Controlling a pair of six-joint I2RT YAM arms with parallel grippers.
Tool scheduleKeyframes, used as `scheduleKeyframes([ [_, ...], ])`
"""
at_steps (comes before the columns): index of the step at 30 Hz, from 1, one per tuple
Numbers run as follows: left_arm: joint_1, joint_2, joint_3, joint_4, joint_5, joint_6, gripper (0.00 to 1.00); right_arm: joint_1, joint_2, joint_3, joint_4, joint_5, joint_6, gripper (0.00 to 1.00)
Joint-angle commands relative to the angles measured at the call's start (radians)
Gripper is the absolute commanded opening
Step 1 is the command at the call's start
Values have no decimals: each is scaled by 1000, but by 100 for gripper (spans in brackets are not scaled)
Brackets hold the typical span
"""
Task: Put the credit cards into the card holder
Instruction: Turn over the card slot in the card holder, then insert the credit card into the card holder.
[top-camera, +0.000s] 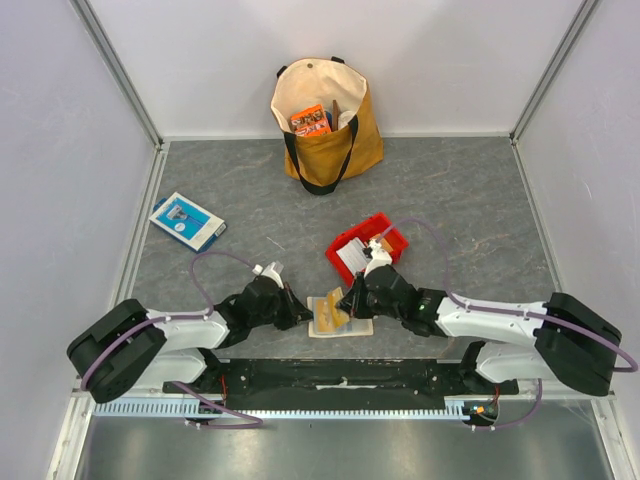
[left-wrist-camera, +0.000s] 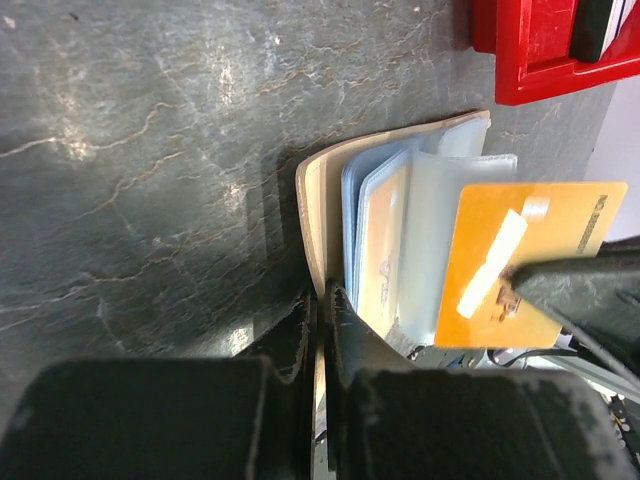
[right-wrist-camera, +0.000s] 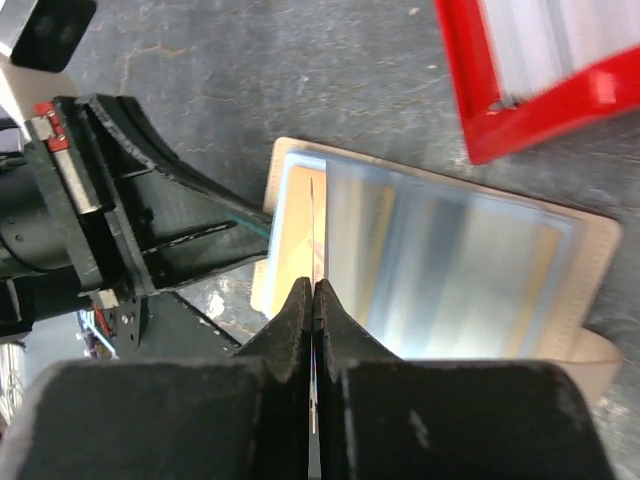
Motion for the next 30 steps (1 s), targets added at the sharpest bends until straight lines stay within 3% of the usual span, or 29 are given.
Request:
scheduleKeyframes([
  [1, -4, 74, -30, -149, -60, 32, 2, 27, 76, 71, 33, -62, -15, 0],
  [10, -3, 100, -38, -134, -63, 21, 2, 35, 173, 149, 107, -148, -39, 0],
  [15, -1, 111, -44, -127, -68, 13, 2, 39, 114, 239, 124, -245, -90, 0],
  [17, -3, 113, -43, -124, -66, 15, 2, 39, 68, 247, 77, -191, -90, 0],
  [23, -3, 114, -41, -124, -63, 19, 2, -14, -55, 109, -16, -7, -50, 0],
  [30, -4, 111, -40, -118, -46, 43, 2, -28, -49, -67, 134, -12, 37, 0],
])
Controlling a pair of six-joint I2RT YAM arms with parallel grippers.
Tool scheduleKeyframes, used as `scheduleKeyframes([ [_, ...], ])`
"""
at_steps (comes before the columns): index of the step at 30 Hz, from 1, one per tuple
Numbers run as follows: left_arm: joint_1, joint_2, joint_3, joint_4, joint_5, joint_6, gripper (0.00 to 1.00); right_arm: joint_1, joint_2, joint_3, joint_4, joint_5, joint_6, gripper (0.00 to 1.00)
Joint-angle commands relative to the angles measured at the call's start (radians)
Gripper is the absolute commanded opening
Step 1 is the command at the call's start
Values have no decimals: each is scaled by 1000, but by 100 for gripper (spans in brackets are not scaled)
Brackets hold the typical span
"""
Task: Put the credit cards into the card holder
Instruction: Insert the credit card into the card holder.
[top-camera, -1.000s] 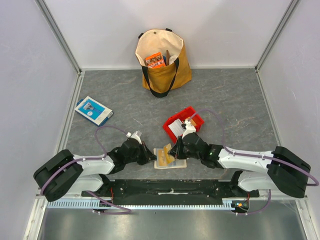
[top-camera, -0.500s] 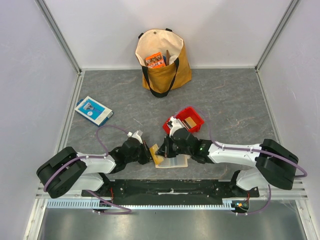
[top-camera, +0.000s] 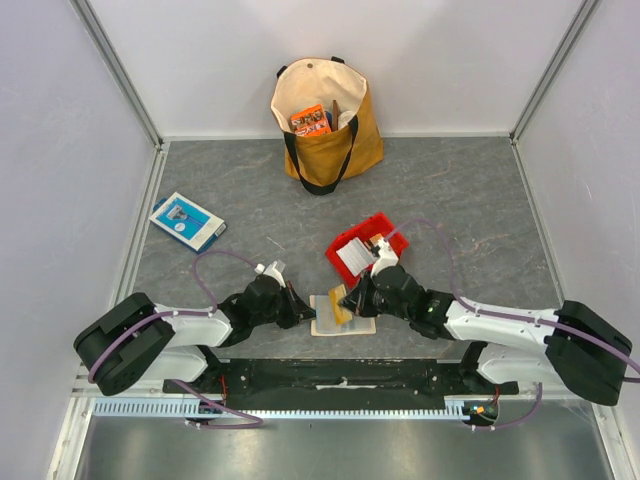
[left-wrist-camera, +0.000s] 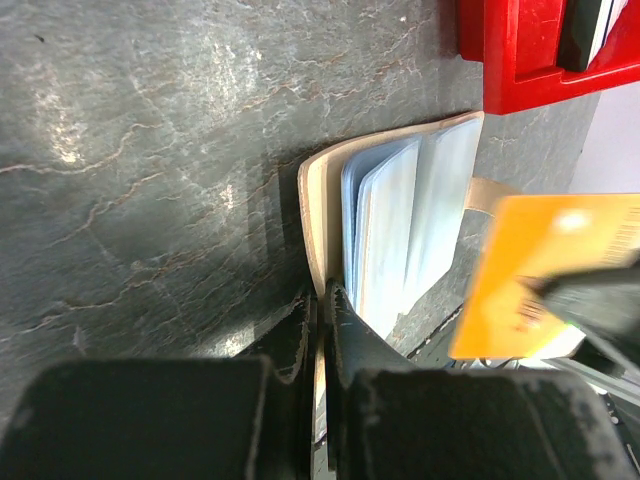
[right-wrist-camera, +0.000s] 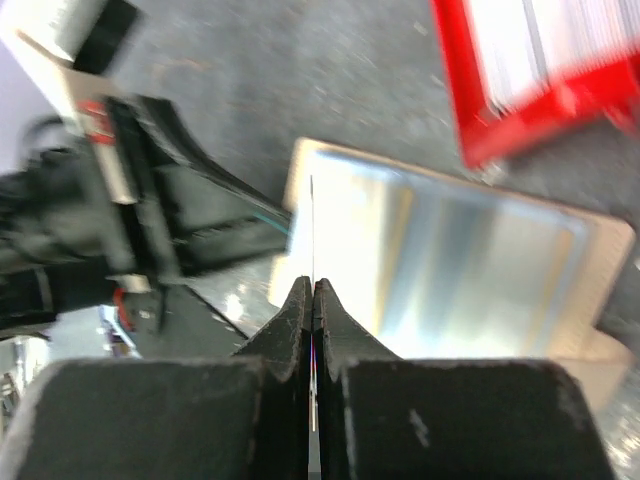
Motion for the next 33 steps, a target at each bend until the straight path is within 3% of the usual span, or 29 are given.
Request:
scheduleKeyframes([
  [1, -3, 45, -48, -198, -58, 54, 2, 1, 21, -90, 107, 27, 63, 0],
  [33, -3, 57, -35, -207, -40, 66, 2, -1, 217, -294, 469, 48, 236, 0],
])
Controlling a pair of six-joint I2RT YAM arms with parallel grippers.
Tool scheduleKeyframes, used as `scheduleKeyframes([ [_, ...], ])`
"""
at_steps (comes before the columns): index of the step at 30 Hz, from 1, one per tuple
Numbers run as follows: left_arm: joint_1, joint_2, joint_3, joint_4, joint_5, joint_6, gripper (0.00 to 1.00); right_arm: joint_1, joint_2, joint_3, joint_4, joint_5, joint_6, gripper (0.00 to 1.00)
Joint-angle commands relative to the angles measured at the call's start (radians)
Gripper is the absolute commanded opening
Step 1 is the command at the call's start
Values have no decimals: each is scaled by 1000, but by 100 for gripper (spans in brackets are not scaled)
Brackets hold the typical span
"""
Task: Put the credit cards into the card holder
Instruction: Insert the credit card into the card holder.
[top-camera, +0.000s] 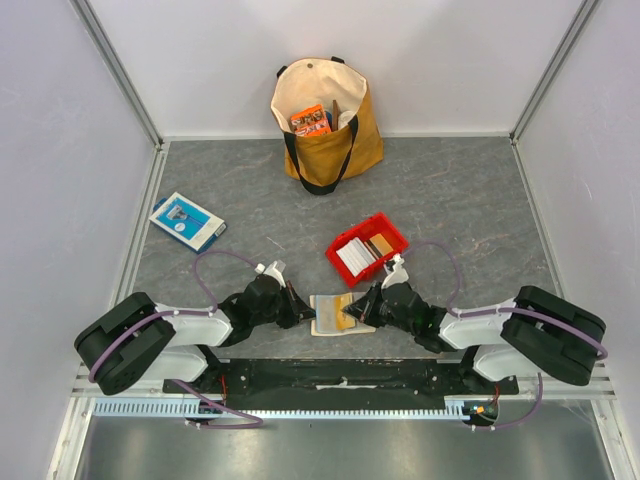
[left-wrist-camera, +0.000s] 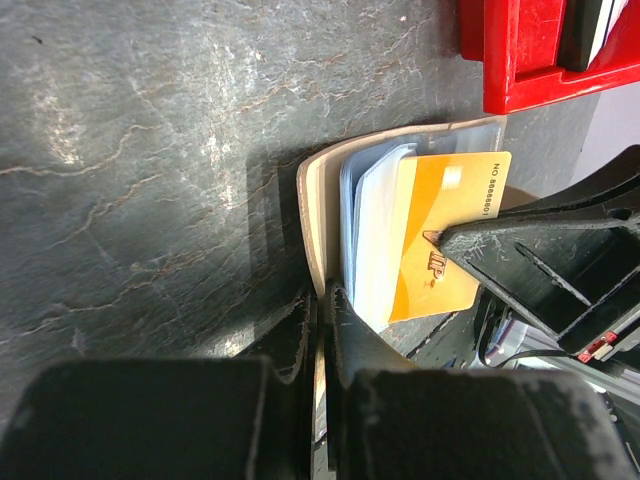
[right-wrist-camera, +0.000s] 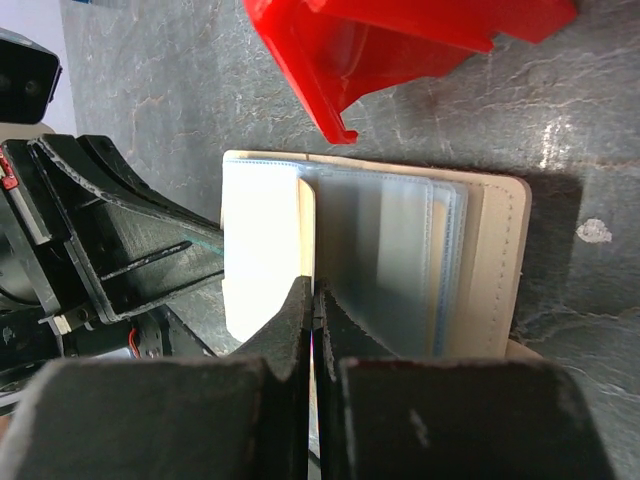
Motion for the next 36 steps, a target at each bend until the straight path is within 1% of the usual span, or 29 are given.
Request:
scheduleKeyframes([
  [1, -4, 53, -36, -209, -46, 65, 2, 2, 49, -37, 51, 0, 21, 0],
  [8, -4, 44, -43, -209, -48, 61, 2, 14, 61, -63, 80, -24, 38, 0],
  [13, -4, 47, -41, -209, -51, 59, 2, 83, 81, -37, 31, -9, 54, 0],
  [20, -4, 49, -32, -210, -51, 56, 2, 119, 152, -23, 93, -3, 115, 0],
  [21, -4, 46, -32, -210, -52, 56, 2, 119, 155, -22, 96, -3, 117, 2],
  [22, -4, 46, -33, -213, -51, 56, 2, 119, 156, -16, 93, -3, 115, 4],
  [23, -4, 43, -33, -215, -52, 56, 2, 119, 153, -12, 71, 2, 111, 9],
  [24, -4, 41, -35, -216, -54, 55, 2, 120, 134, -8, 47, 9, 107, 11],
  [25, -4, 41, -36, -216, -52, 55, 2, 119, 105, -5, 15, 23, 103, 11],
  [27, -4, 32, -44, -218, -57, 53, 2, 119, 34, -2, -68, 63, 81, 18],
  [28, -4, 26, -47, -219, -57, 52, 2, 119, -6, 4, -125, 85, 68, 27],
  [29, -4, 20, -50, -219, -58, 52, 2, 119, -43, 14, -175, 111, 51, 38],
  [32, -5, 11, -50, -227, -60, 53, 2, 117, -123, 44, -297, 161, 8, 55],
  [33, -4, 11, -49, -227, -60, 56, 2, 117, -130, 53, -321, 163, -3, 59],
  [36, -4, 14, -44, -227, -57, 59, 2, 117, -111, 86, -352, 149, -28, 62],
])
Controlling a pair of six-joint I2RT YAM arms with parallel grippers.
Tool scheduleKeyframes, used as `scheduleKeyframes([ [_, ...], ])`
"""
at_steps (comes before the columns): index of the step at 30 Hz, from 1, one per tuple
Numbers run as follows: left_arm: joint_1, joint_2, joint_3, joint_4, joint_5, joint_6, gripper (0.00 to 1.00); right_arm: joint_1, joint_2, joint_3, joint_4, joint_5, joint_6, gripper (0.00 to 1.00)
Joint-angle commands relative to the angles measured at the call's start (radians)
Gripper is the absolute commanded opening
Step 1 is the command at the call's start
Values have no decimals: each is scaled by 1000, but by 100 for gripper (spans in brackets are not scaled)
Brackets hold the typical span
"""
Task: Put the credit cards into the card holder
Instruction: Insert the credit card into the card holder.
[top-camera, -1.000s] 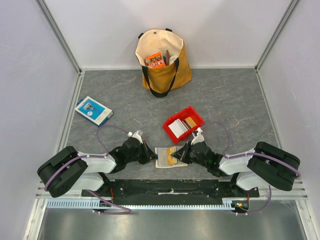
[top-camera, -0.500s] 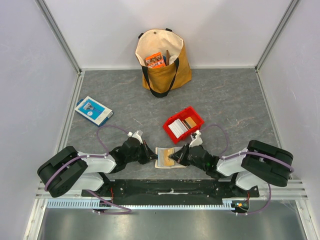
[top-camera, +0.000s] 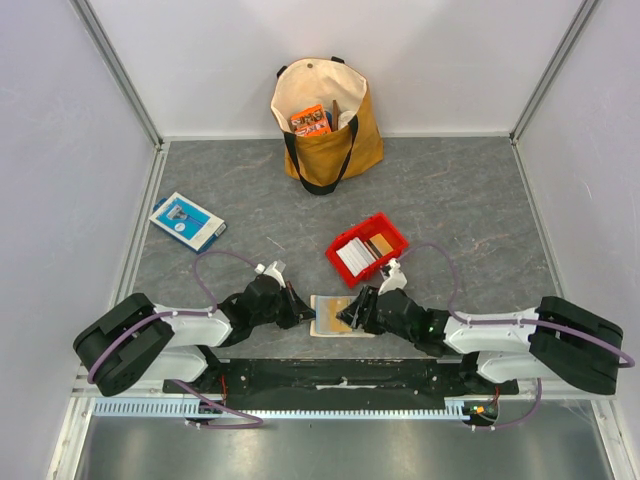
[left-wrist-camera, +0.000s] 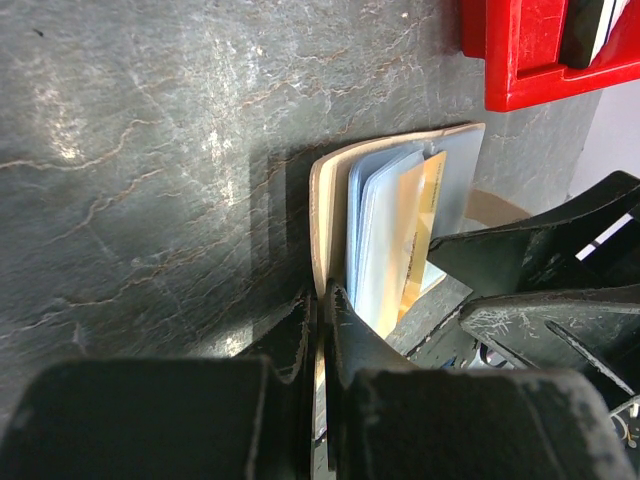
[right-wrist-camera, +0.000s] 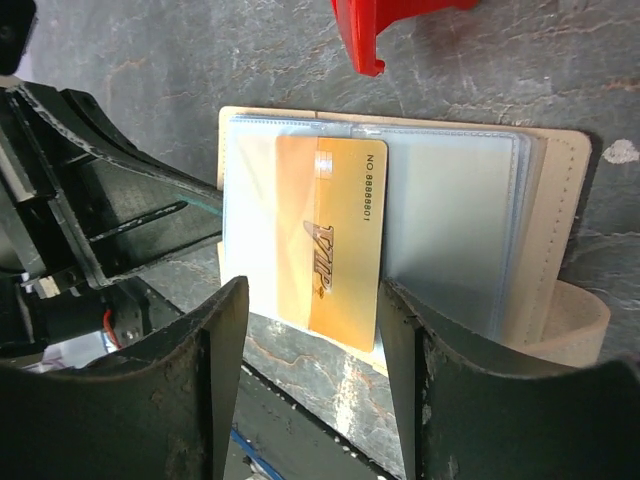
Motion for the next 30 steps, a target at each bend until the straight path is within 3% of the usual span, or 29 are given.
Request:
scheduleKeyframes([
  [1, -6, 30, -43, -214, -55, 61, 2, 0, 27, 59, -145, 35, -59, 62],
  [13, -4, 25, -43, -212, -52, 62, 2, 3, 165, 158, -101, -24, -108, 60],
  [19, -6, 25, -43, -211, -57, 61, 2, 8, 157, 198, -115, -37, -139, 45],
  [30, -4, 25, -39, -211, -54, 61, 2, 37, 197, 241, -61, -66, -159, 30],
])
